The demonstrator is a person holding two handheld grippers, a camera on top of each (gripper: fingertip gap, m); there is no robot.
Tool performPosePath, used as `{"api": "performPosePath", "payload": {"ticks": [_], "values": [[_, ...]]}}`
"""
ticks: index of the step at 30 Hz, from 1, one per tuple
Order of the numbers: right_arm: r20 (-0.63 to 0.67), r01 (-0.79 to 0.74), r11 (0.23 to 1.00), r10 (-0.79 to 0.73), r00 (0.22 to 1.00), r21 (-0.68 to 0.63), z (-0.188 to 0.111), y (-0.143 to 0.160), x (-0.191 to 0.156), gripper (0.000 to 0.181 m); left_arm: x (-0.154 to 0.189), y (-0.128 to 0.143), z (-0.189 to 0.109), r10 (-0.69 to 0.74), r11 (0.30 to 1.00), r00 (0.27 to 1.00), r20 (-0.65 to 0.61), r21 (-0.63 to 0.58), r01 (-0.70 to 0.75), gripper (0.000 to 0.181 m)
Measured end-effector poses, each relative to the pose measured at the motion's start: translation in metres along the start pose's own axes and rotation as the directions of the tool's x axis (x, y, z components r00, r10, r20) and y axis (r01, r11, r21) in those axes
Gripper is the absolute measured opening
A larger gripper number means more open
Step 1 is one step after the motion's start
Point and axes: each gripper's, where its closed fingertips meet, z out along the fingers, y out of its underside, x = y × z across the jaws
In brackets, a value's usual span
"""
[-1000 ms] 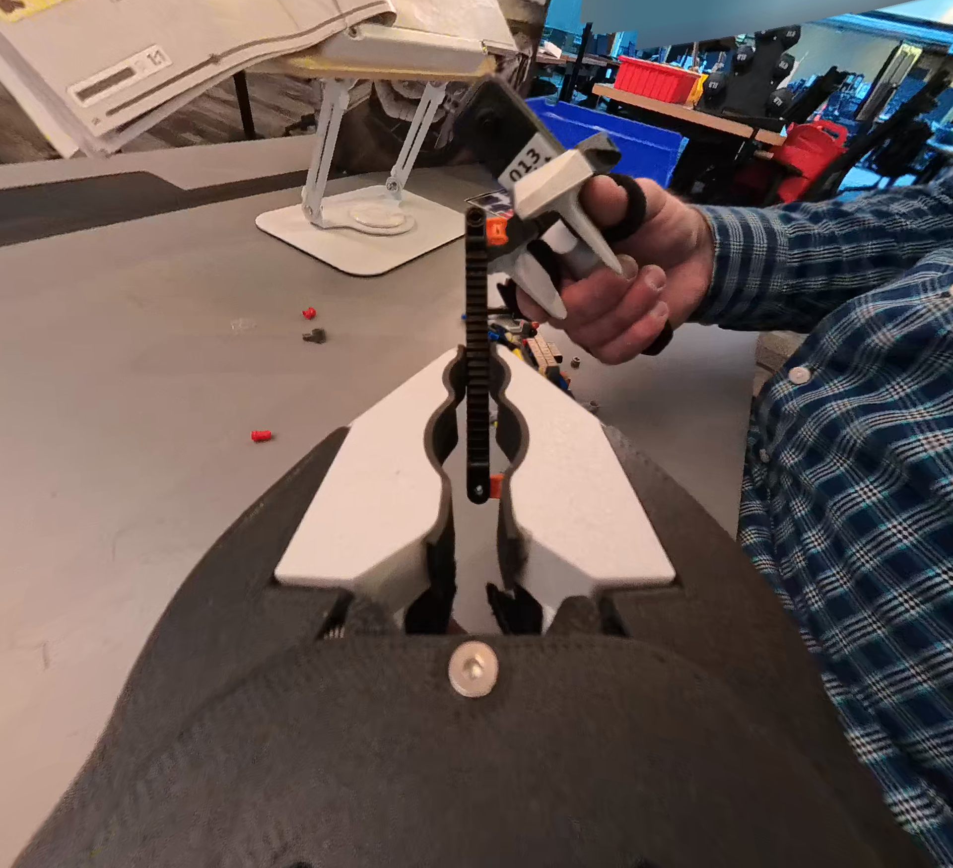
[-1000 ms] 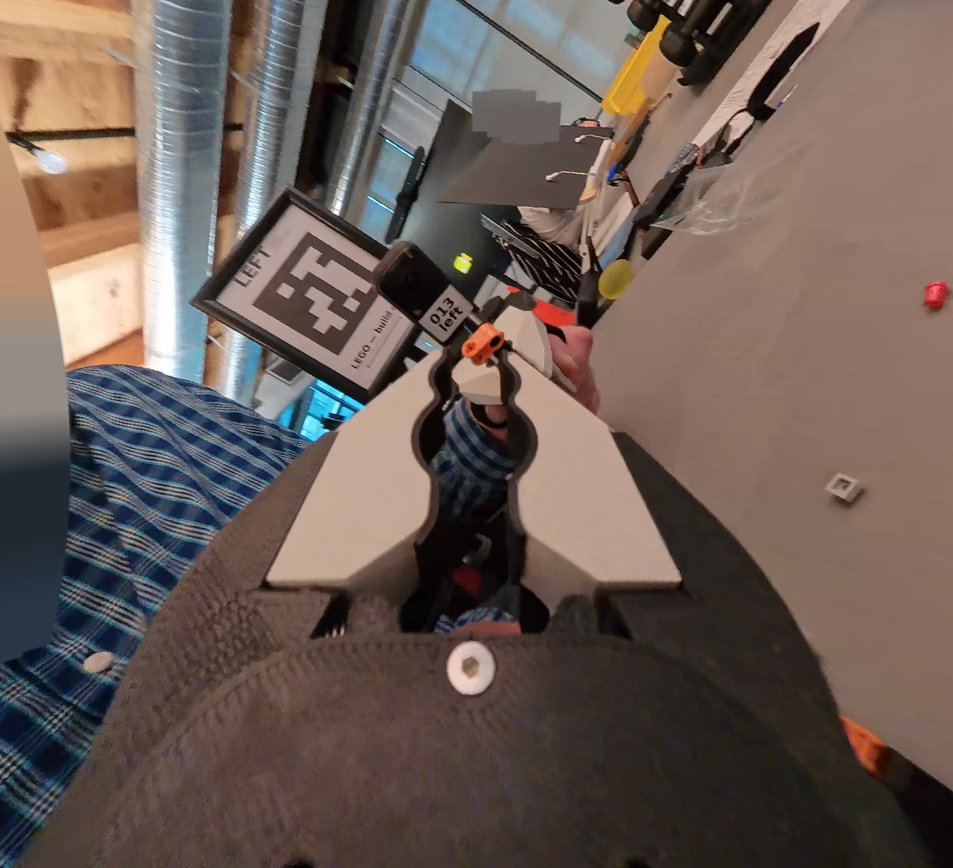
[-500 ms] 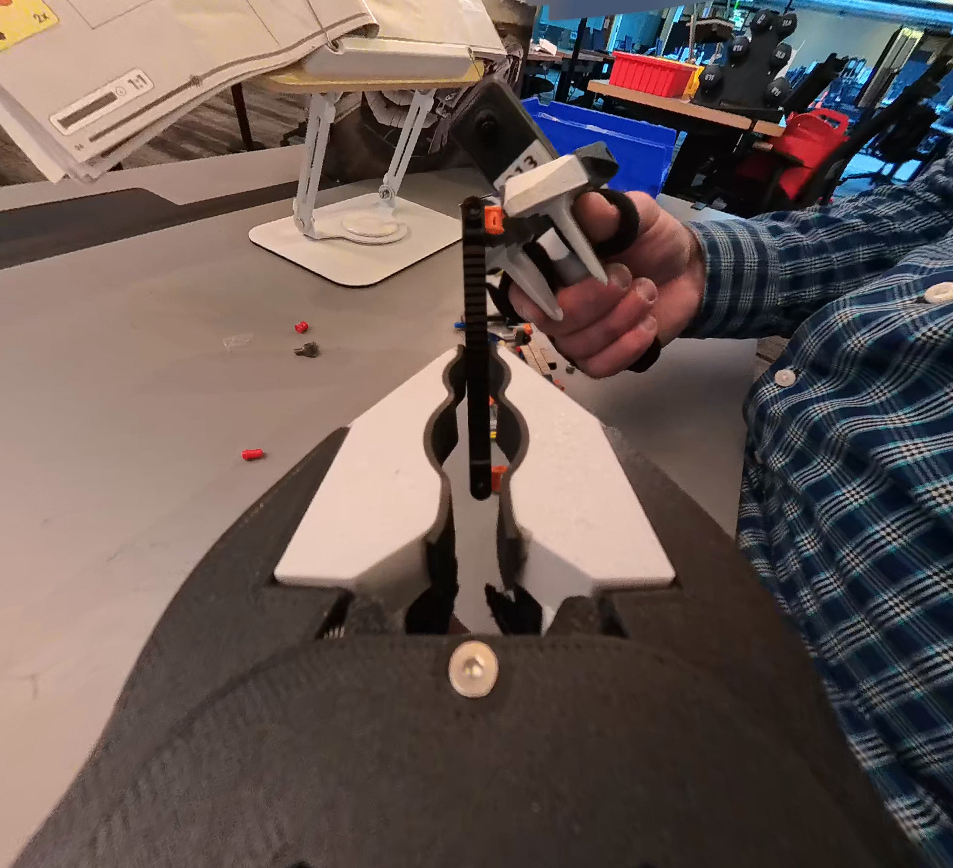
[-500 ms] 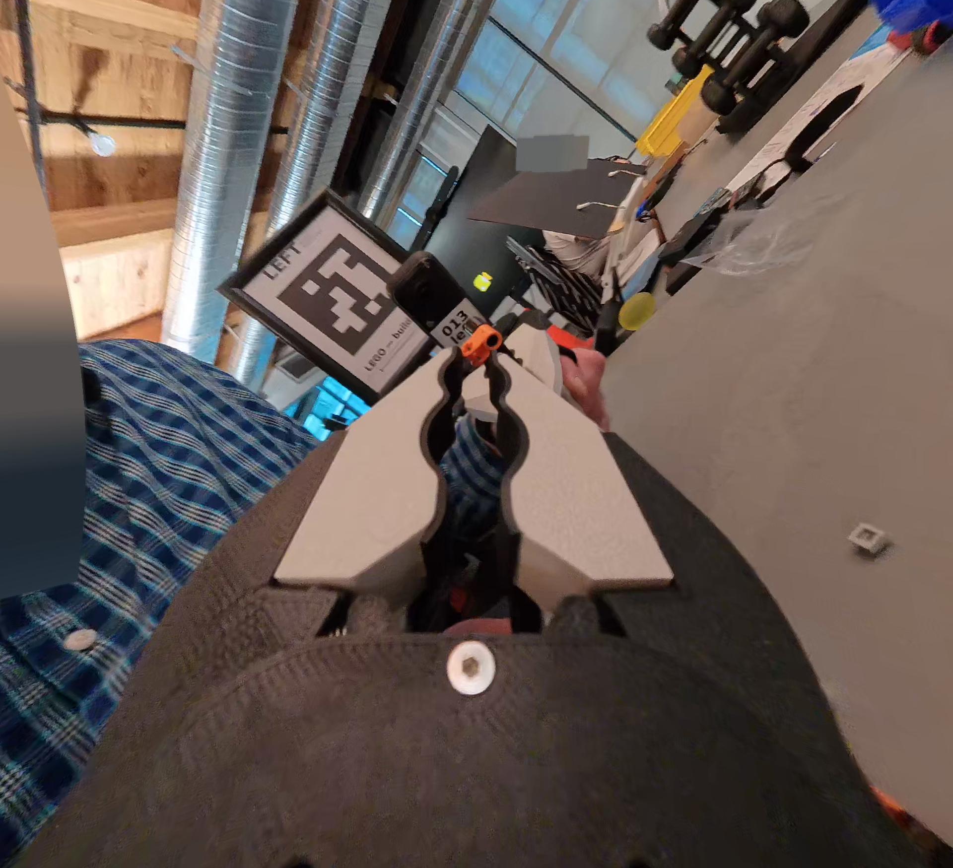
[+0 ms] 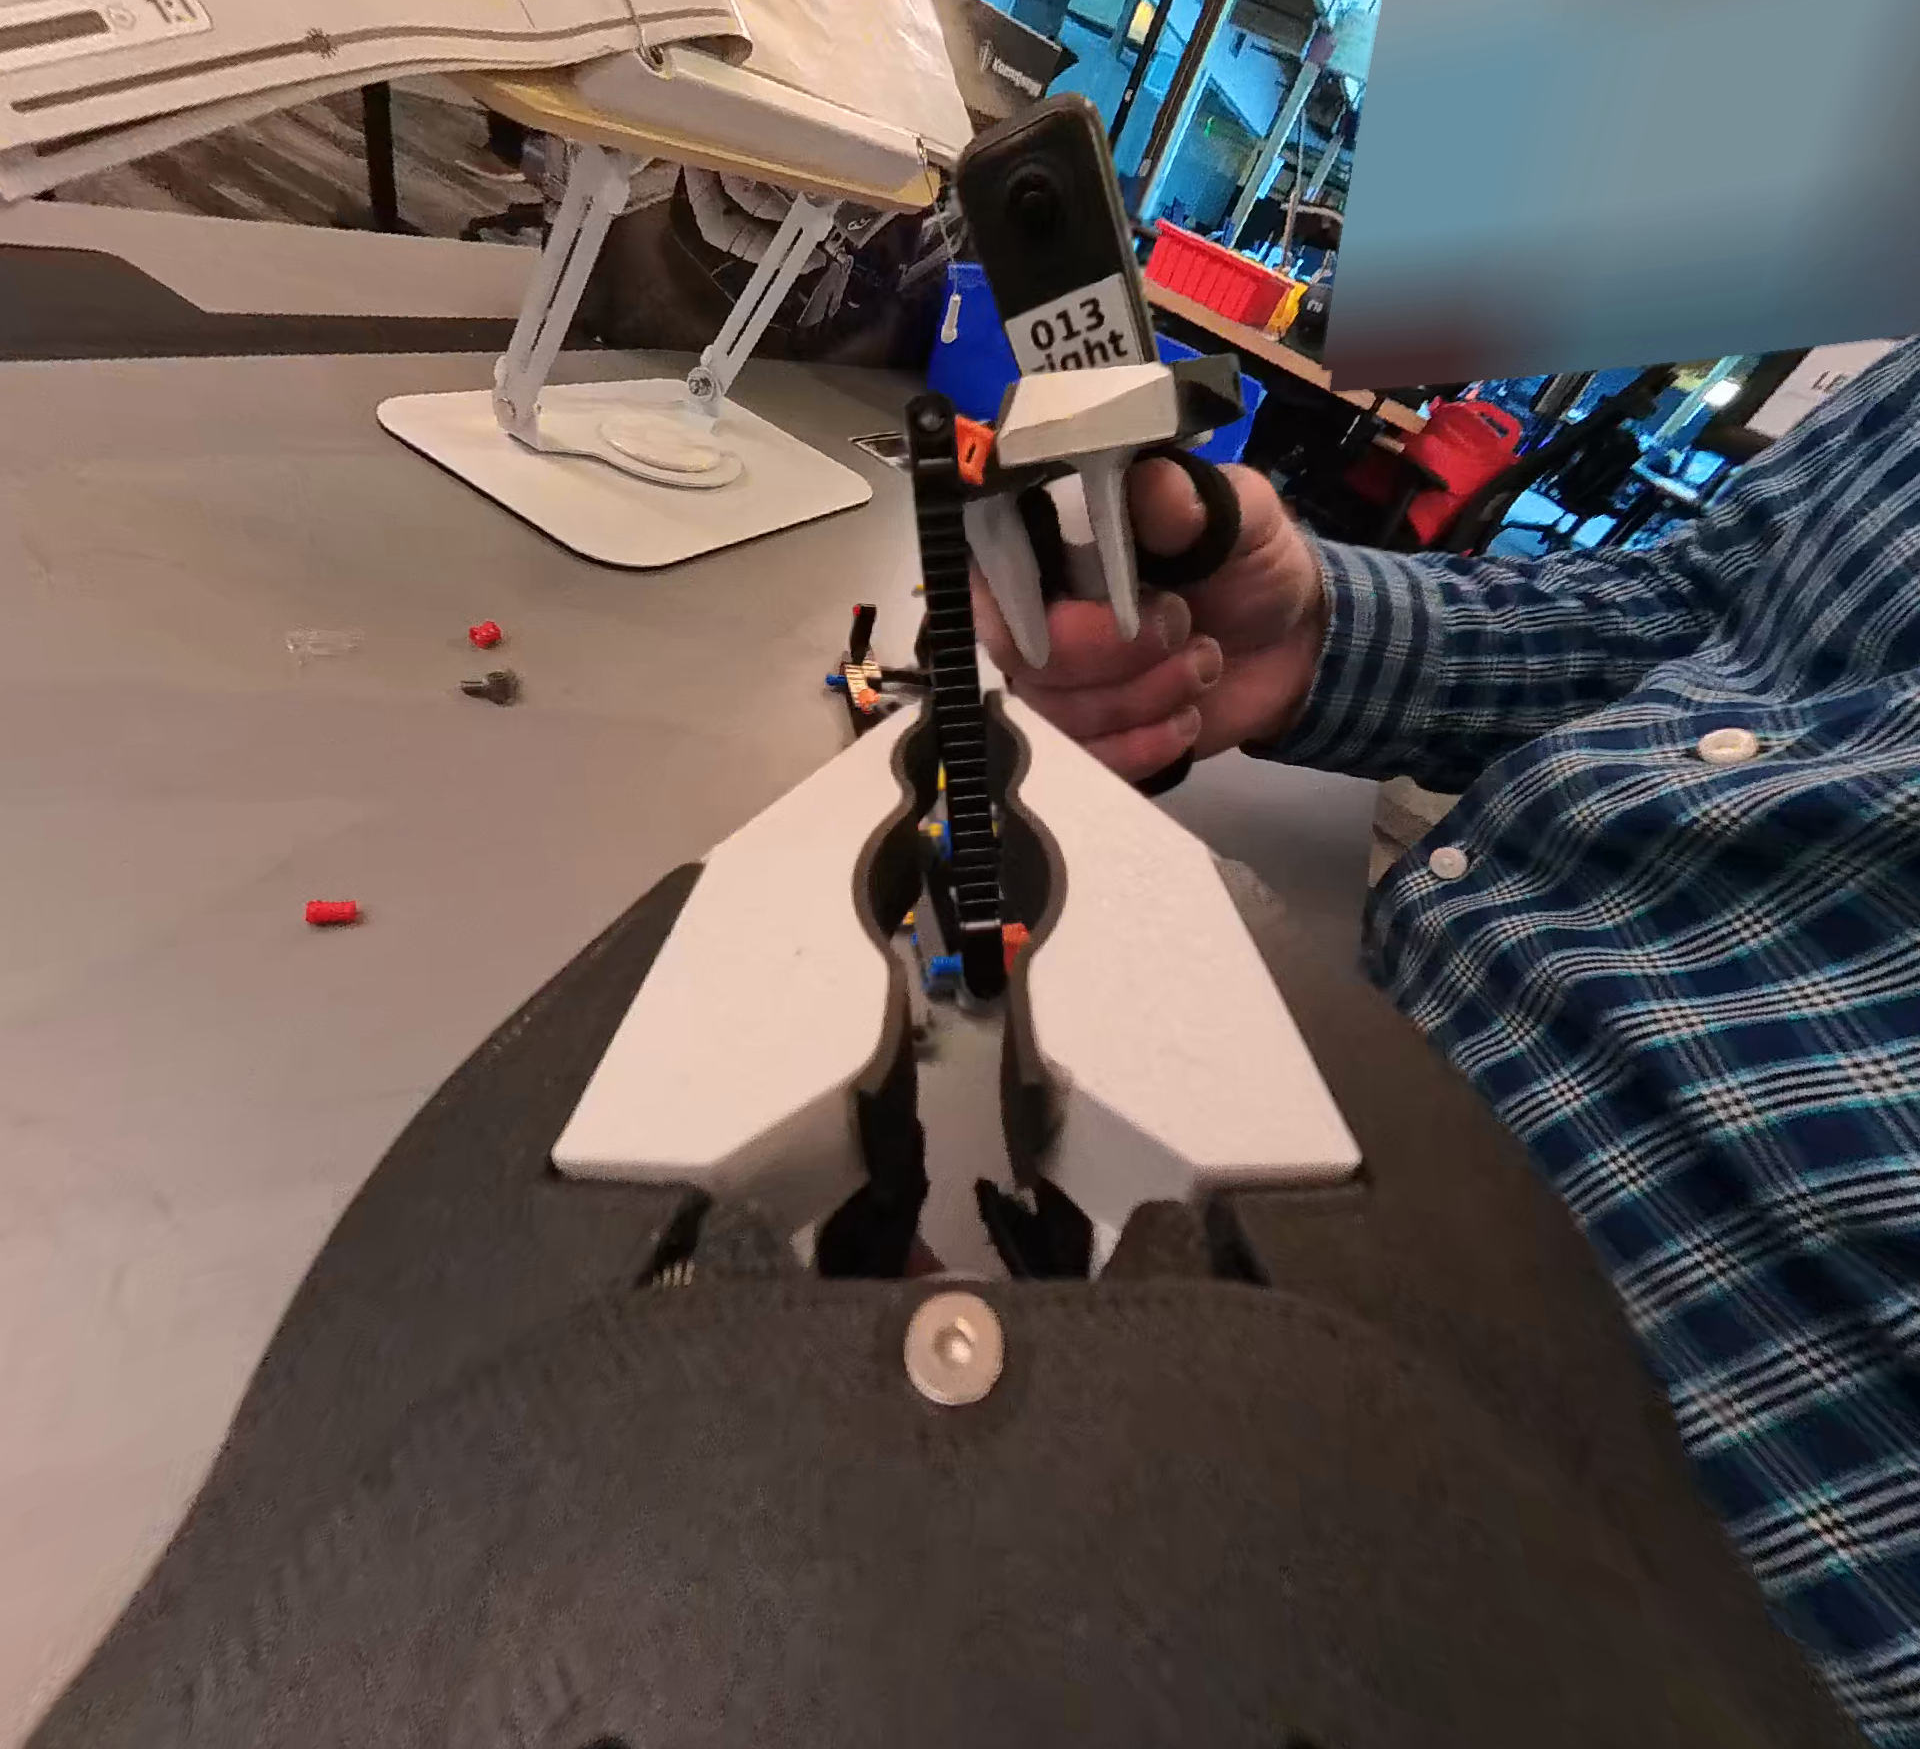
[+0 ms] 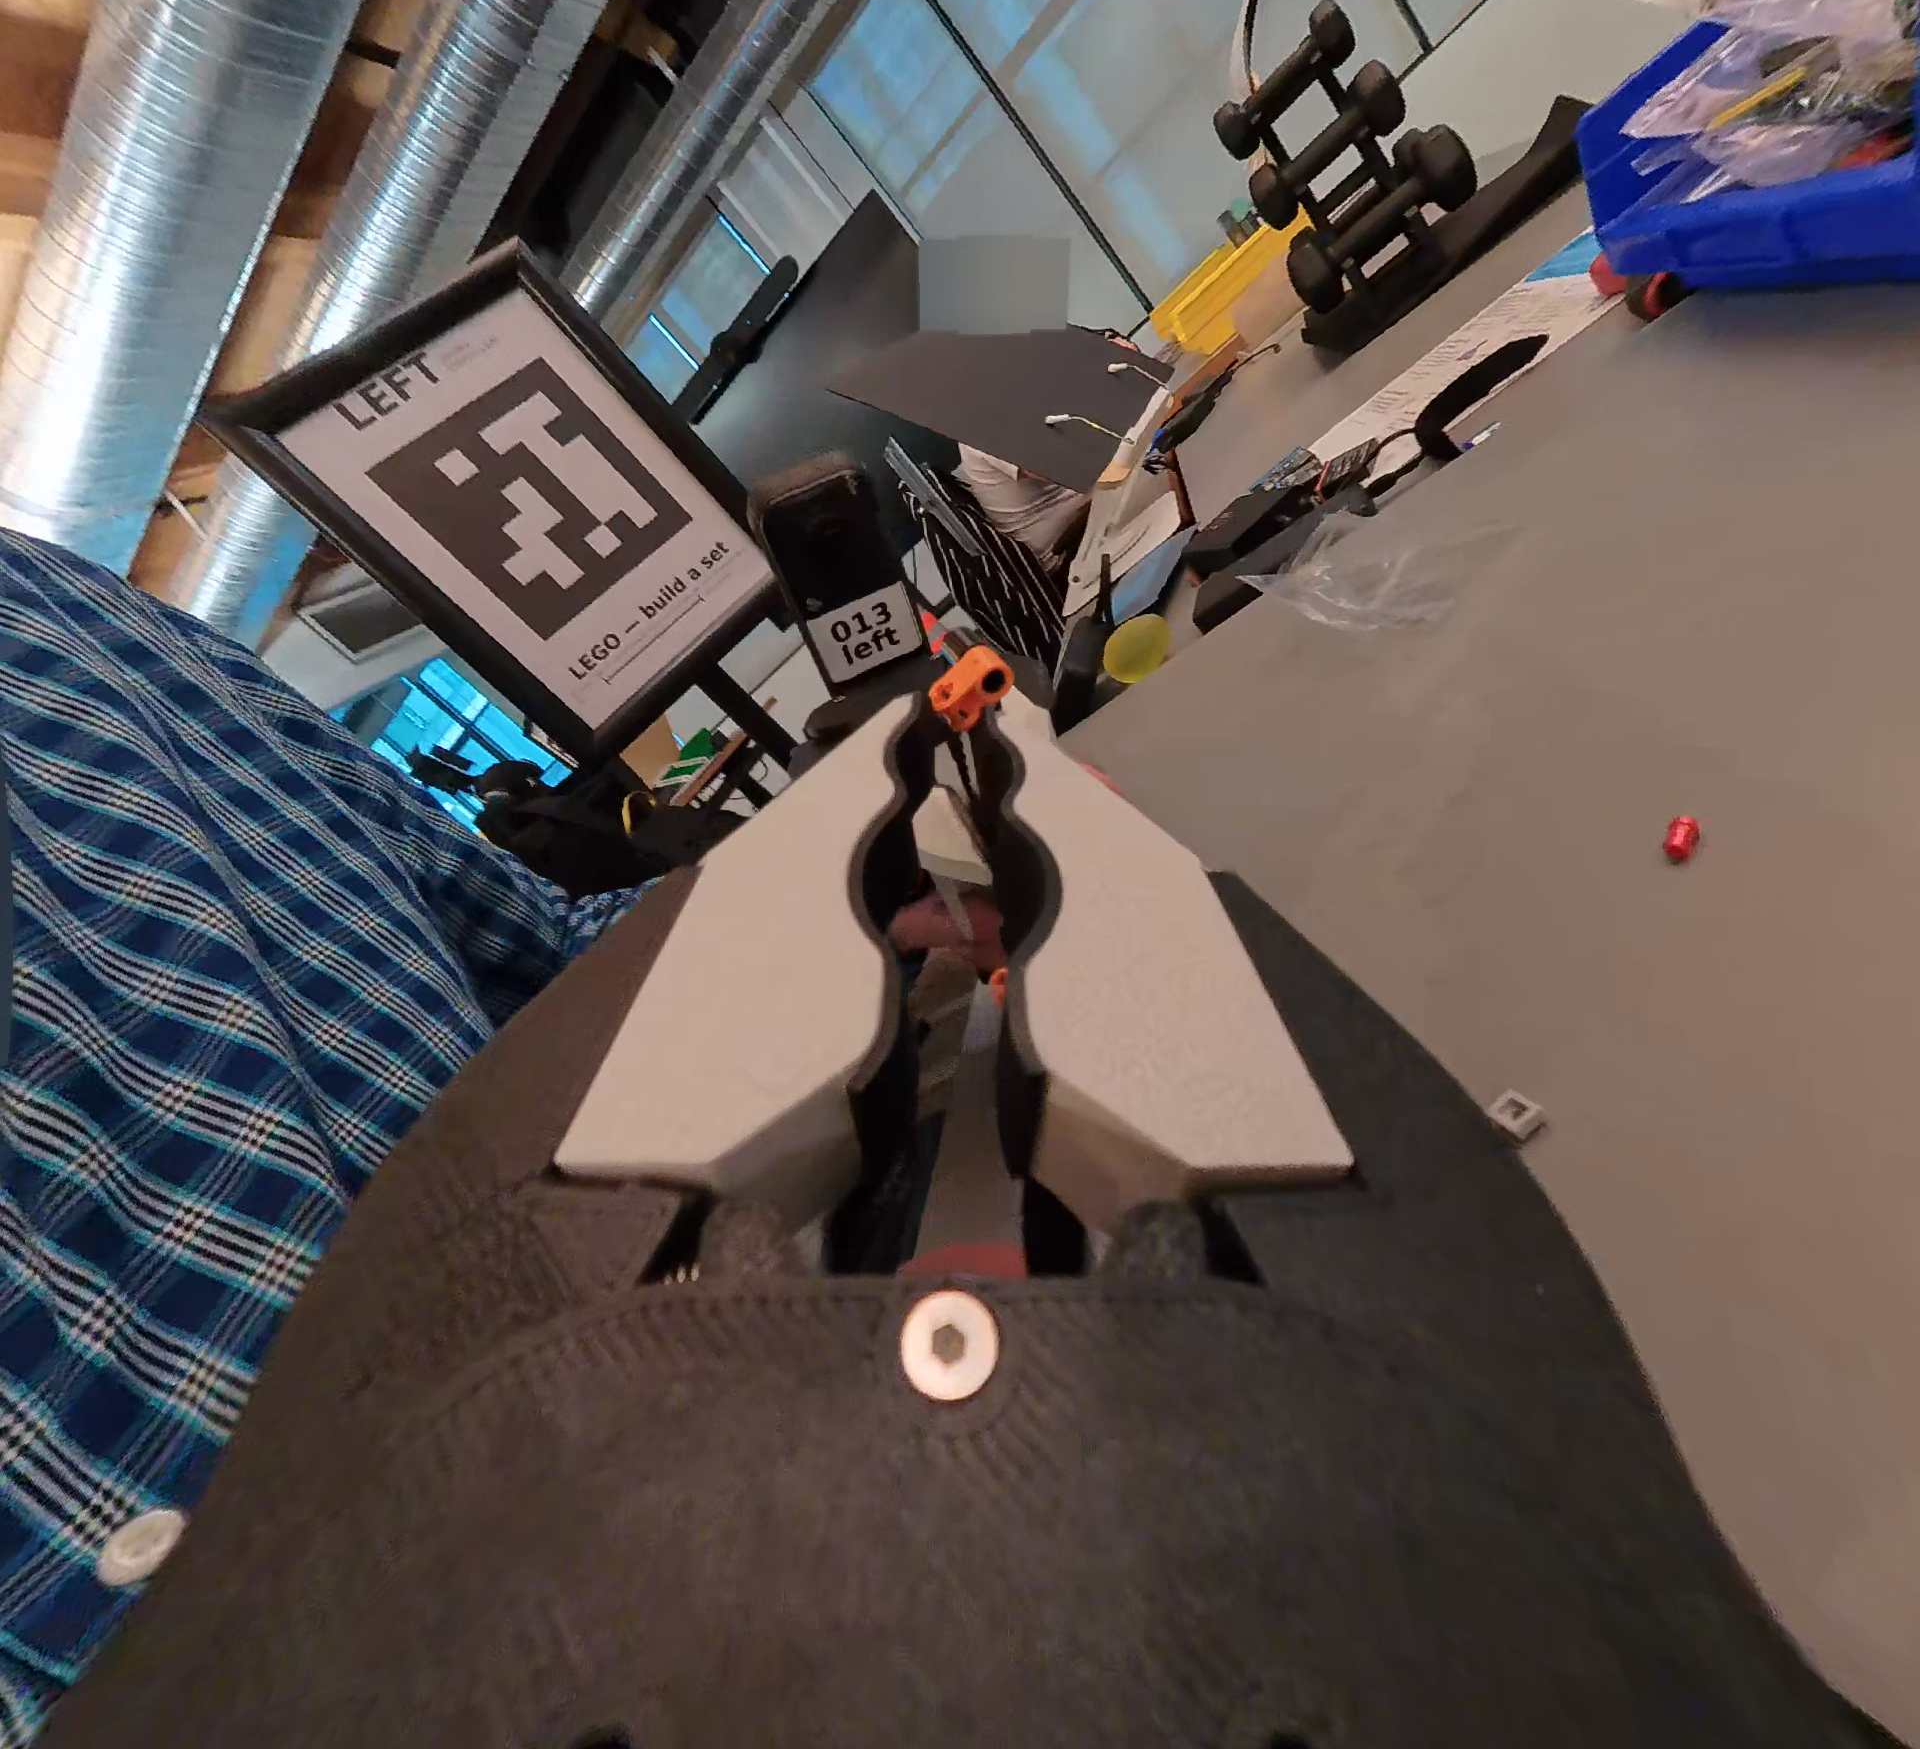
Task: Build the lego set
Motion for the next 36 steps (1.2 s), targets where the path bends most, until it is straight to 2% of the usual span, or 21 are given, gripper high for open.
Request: {"api": "performPosePath", "payload": {"ticks": [11, 22, 26, 29, 32, 36], "values": [[-0.105, 0.229, 0.971, -0.235, 0.966, -0.068, -0.001, -0.002, 0.007, 0.005, 0.009, -0.003, 0.010, -0.179, 0.982, 0.978, -0.110, 0.045, 0.185, 0.007], [-0.161, 0.412, 0.892, -0.441, 0.883, -0.187, -0.002, -0.001, 0.014, 0.005, 0.015, -0.005, 0.017, -0.274, 0.955, 0.943, -0.188, 0.067, 0.290, 0.007], [-0.165, 0.475, 0.841, -0.523, 0.836, -0.259, 0.000, 0.007, 0.018, 0.000, 0.026, -0.016, 0.018, -0.281, 0.945, 0.925, -0.256, 0.094, 0.313, 0.006], [-0.177, 0.455, 0.857, -0.500, 0.848, -0.244, 0.000, 0.003, 0.017, 0.000, 0.029, -0.017, 0.022, -0.294, 0.940, 0.922, -0.252, 0.100, 0.327, 0.006], [-0.203, 0.431, 0.879, -0.468, 0.860, -0.204, -0.015, -0.011, 0.021, 0.002, 0.022, -0.021, 0.017, -0.312, 0.929, 0.919, -0.242, 0.123, 0.348, 0.006], [-0.095, 0.310, 0.944, -0.321, 0.942, -0.111, -0.019, -0.021, 0.003, 0.025, 0.021, -0.020, 0.020, -0.318, 0.927, 0.916, -0.245, 0.121, 0.354, 0.006]]}}
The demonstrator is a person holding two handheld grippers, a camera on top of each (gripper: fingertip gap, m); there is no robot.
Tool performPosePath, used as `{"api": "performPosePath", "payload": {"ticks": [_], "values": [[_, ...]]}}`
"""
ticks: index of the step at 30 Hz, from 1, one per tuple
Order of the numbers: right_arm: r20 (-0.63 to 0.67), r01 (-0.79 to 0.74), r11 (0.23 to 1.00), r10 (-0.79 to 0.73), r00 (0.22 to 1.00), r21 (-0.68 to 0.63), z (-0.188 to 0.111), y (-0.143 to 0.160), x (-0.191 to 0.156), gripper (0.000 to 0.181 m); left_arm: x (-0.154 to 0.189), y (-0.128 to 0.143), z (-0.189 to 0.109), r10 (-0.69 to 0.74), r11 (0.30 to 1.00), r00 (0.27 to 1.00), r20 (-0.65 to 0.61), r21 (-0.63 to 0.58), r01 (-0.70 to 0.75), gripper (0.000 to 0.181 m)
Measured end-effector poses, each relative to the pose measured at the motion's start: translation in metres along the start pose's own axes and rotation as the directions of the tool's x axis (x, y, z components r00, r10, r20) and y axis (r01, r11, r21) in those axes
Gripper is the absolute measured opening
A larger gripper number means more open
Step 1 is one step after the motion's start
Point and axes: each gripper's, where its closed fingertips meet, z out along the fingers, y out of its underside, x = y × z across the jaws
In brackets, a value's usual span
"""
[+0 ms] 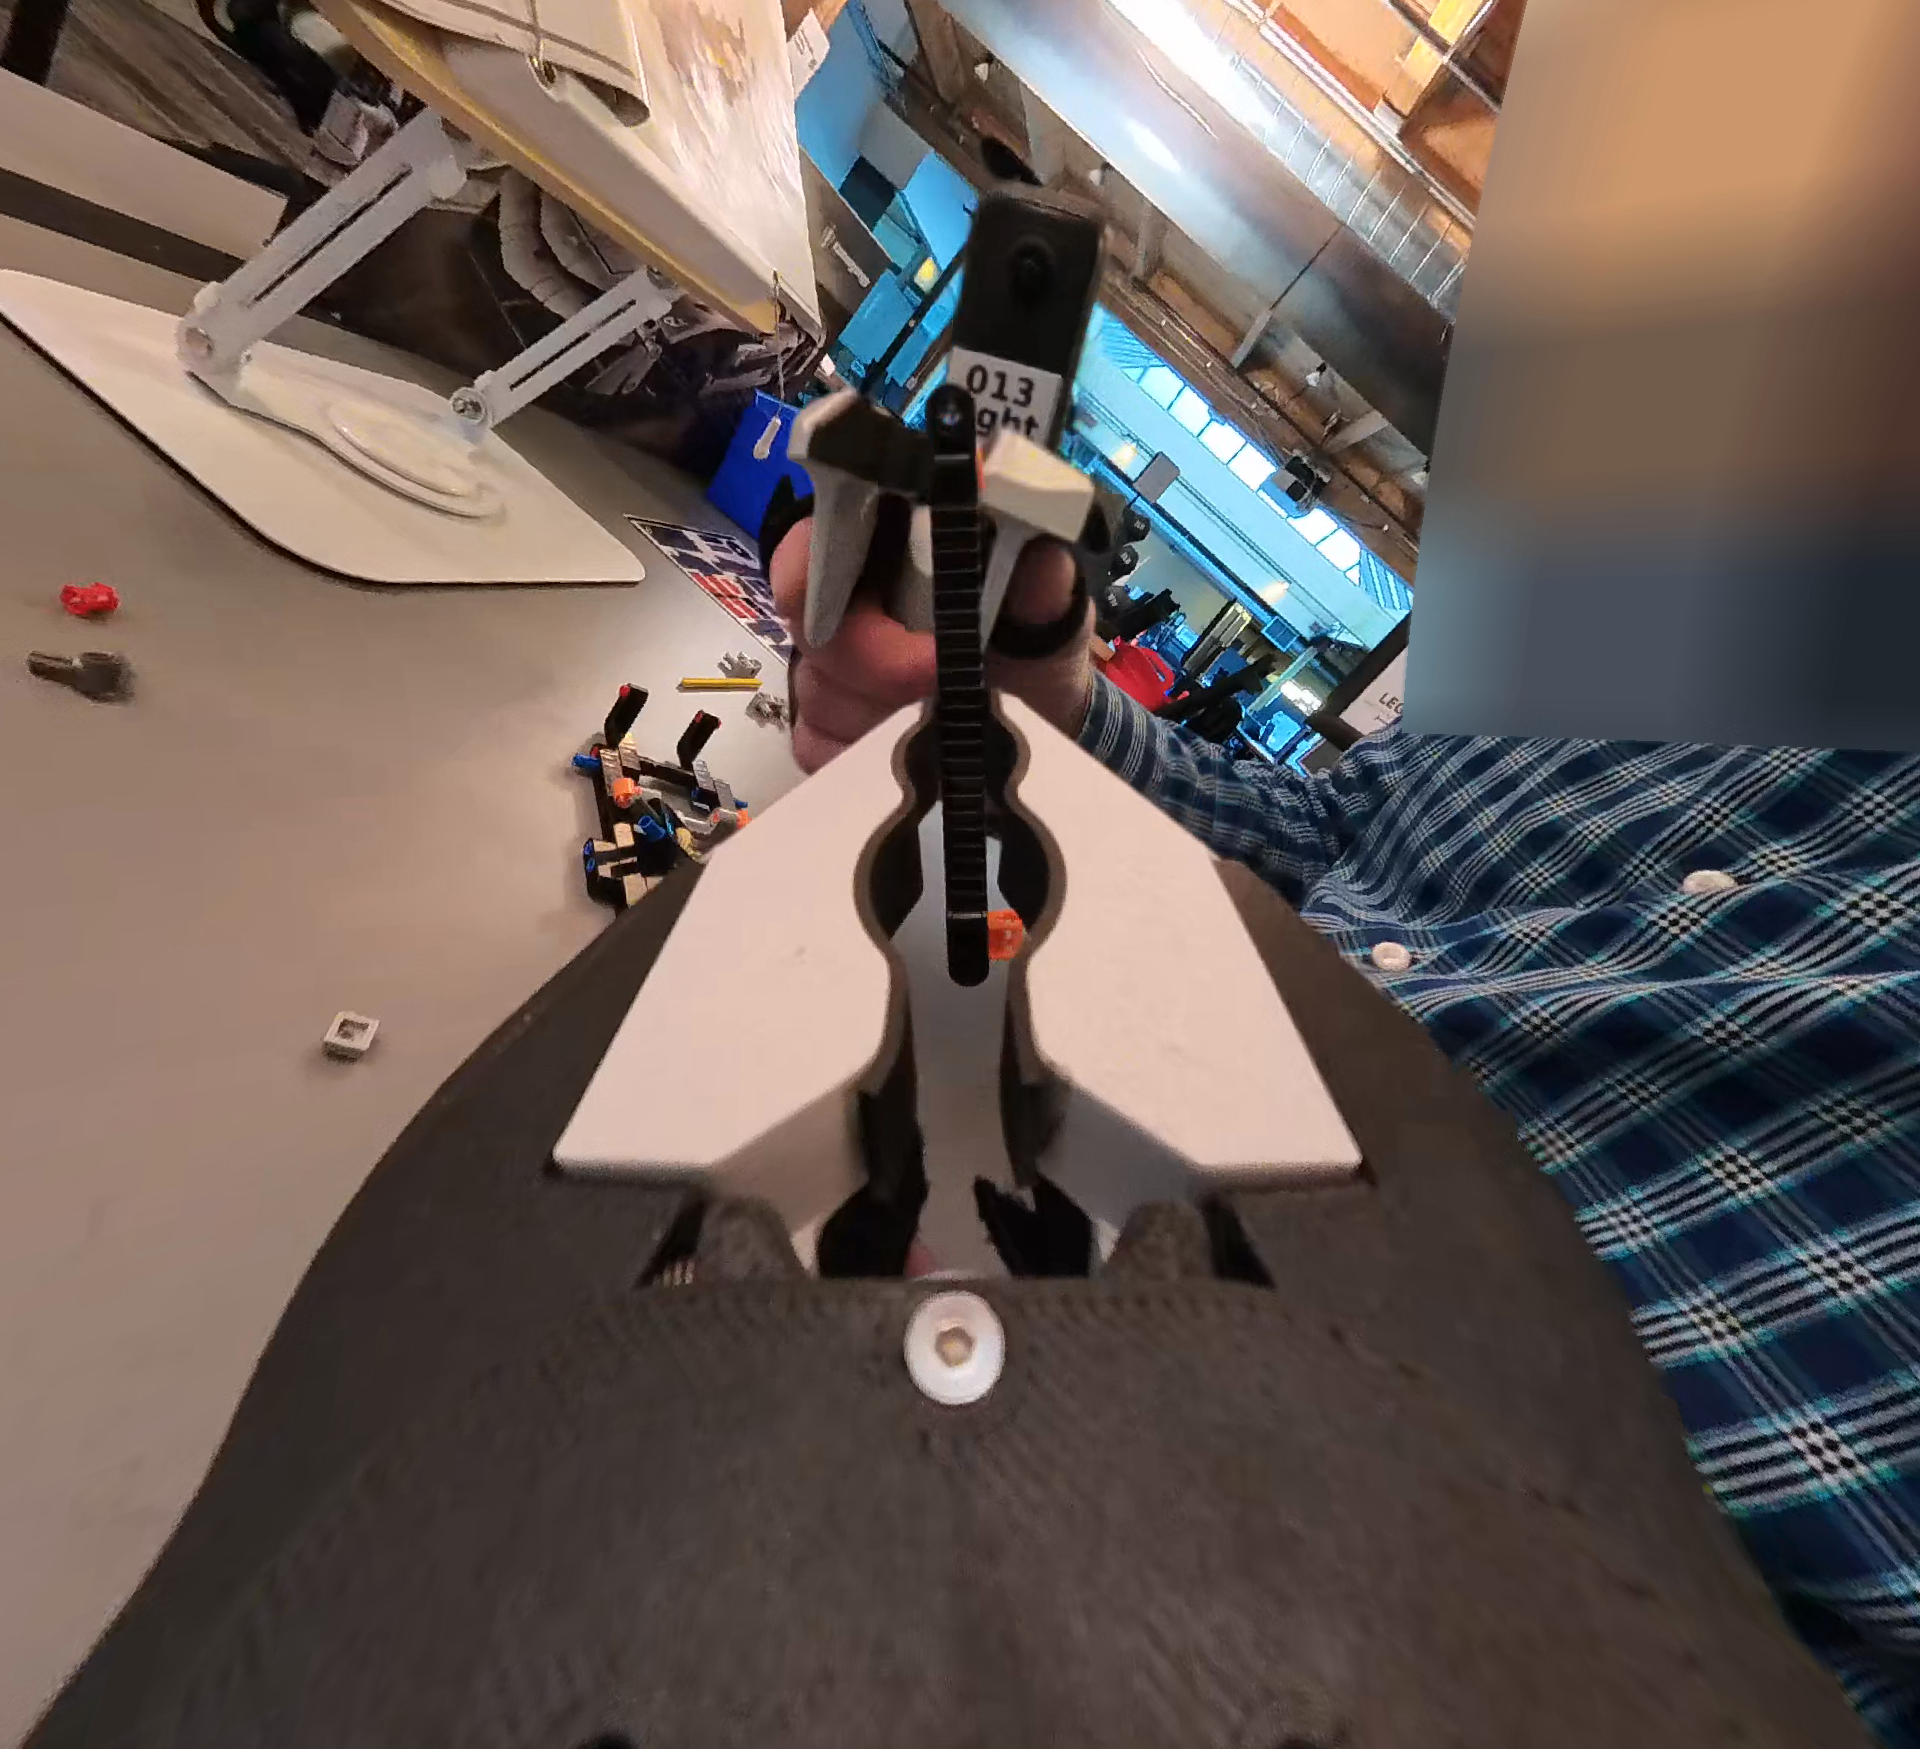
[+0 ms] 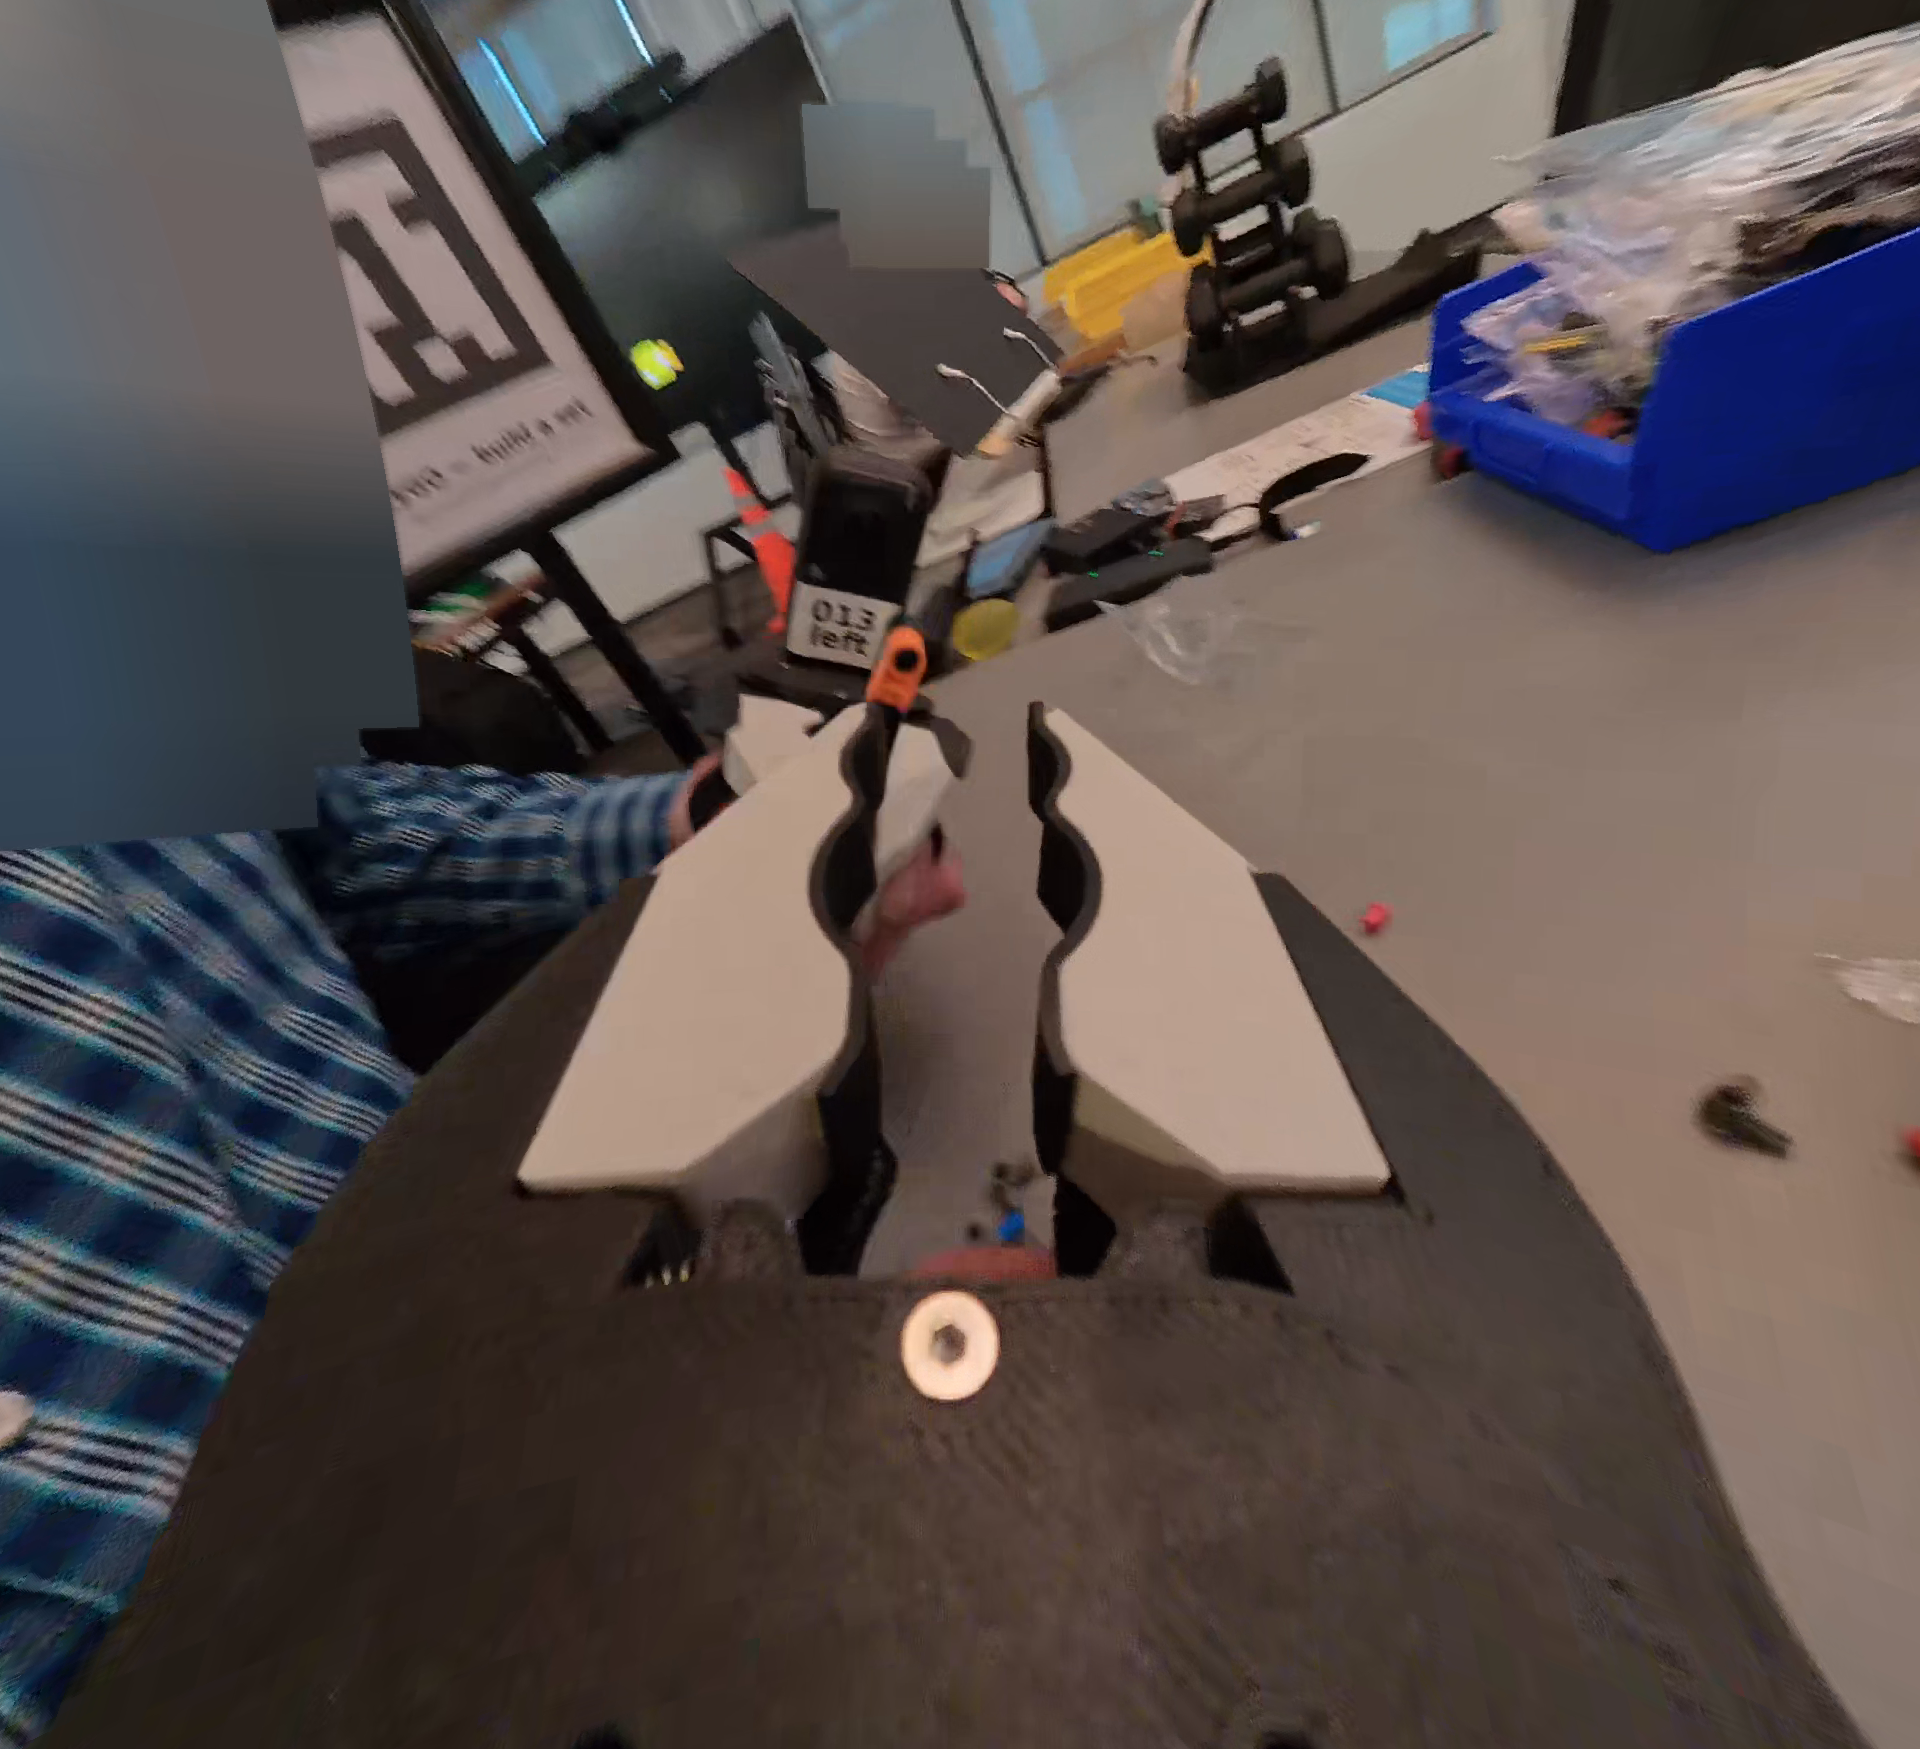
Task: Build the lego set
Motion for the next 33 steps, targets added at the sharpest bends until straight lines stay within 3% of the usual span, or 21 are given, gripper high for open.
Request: {"api": "performPosePath", "payload": {"ticks": [4, 8, 22, 23, 24, 29, 33], "values": [[0.095, -0.099, 0.995, 0.096, 0.991, 0.017, 0.006, 0.000, -0.010, 0.027, -0.001, 0.005, 0.003, 0.023, 0.999, 1.000, 0.014, -0.030, -0.023, 0.006], [0.116, -0.125, 0.992, 0.122, 0.986, 0.023, 0.010, -0.001, -0.015, 0.006, -0.001, 0.006, 0.003, 0.027, 0.999, 1.000, 0.013, -0.034, -0.027, 0.006], [0.102, -0.022, 1.000, 0.022, 0.995, 0.005, 0.011, -0.006, -0.017, 0.007, 0.008, 0.001, 0.007, -0.018, 1.000, 0.999, -0.031, 0.006, 0.018, 0.006], [0.063, 0.001, 1.000, 0.000, 0.998, -0.011, 0.010, -0.007, -0.012, 0.024, 0.008, -0.004, 0.005, -0.026, 0.999, 0.999, -0.037, 0.032, 0.027, 0.006], [0.040, 0.042, 0.998, -0.040, 0.998, -0.038, 0.006, -0.006, -0.010, 0.026, 0.009, -0.011, 0.002, -0.041, 0.997, 0.998, -0.044, 0.064, 0.043, 0.006], [0.126, 0.350, 0.913, -0.330, 0.936, -0.210, -0.009, 0.019, -0.040, 0.027, 0.003, -0.030, -0.009, -0.094, 0.982, 0.995, -0.035, 0.161, 0.098, 0.006], [0.165, 0.524, 0.772, -0.501, 0.850, -0.359, 0.002, 0.050, -0.048, 0.028, 0.005, -0.034, -0.008, -0.102, 0.977, 0.994, -0.045, 0.184, 0.109, 0.005]]}}
